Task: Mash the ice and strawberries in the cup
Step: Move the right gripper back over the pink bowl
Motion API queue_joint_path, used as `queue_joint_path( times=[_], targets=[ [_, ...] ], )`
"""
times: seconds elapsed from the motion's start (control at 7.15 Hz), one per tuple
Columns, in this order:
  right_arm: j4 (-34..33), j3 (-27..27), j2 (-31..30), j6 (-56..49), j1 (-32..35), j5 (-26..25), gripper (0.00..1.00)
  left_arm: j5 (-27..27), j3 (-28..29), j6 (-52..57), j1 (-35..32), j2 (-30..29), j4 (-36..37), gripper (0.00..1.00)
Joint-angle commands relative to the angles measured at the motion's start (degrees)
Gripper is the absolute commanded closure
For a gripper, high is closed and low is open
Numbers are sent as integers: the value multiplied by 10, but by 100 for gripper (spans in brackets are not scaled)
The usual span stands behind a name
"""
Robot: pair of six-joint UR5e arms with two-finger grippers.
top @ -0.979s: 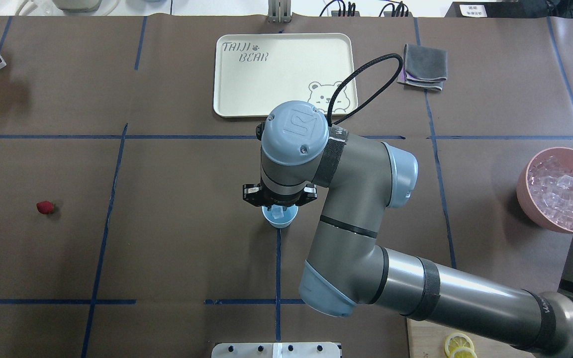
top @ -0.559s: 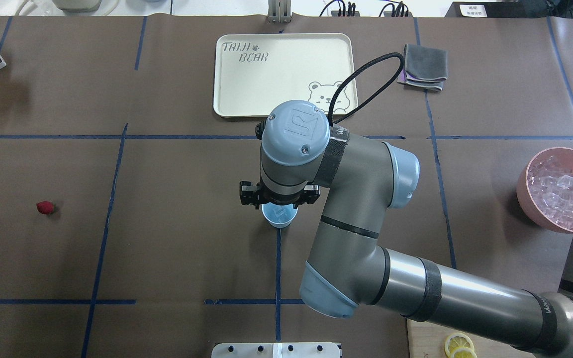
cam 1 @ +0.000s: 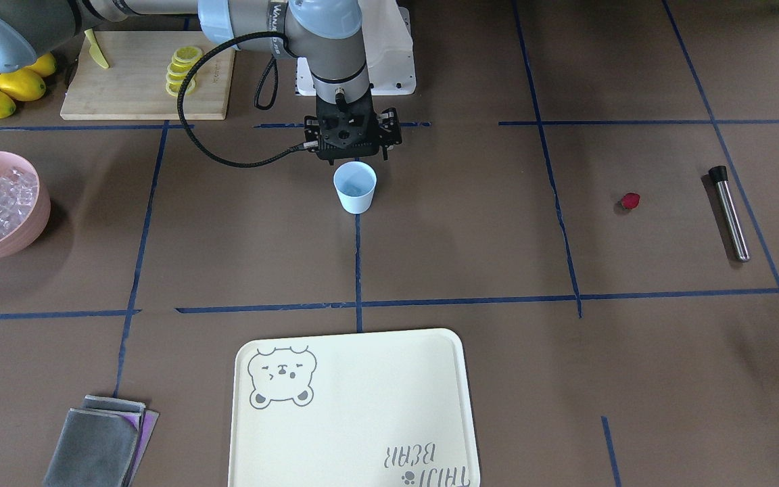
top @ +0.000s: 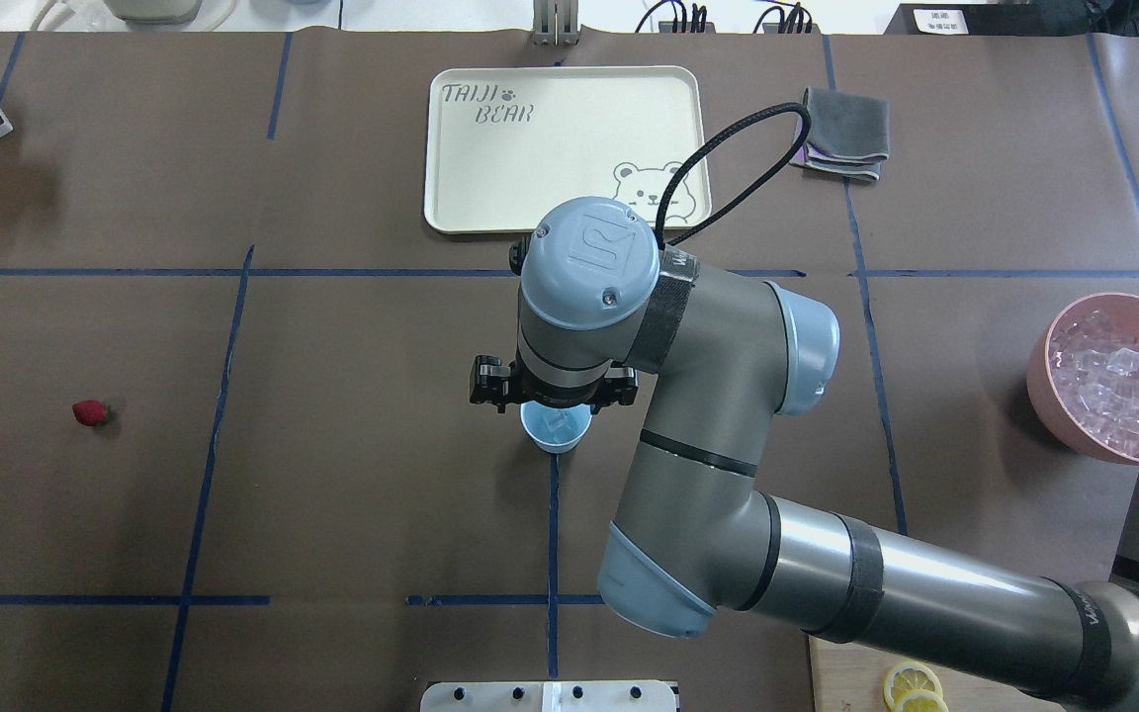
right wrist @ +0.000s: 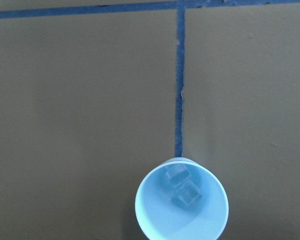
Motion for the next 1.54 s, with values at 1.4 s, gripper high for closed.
queue_joint_path(
  times=[1.4],
  targets=[
    [98, 166, -490, -331, 397, 167, 0, 0, -6, -1, 0, 5, -1, 0]
  ],
)
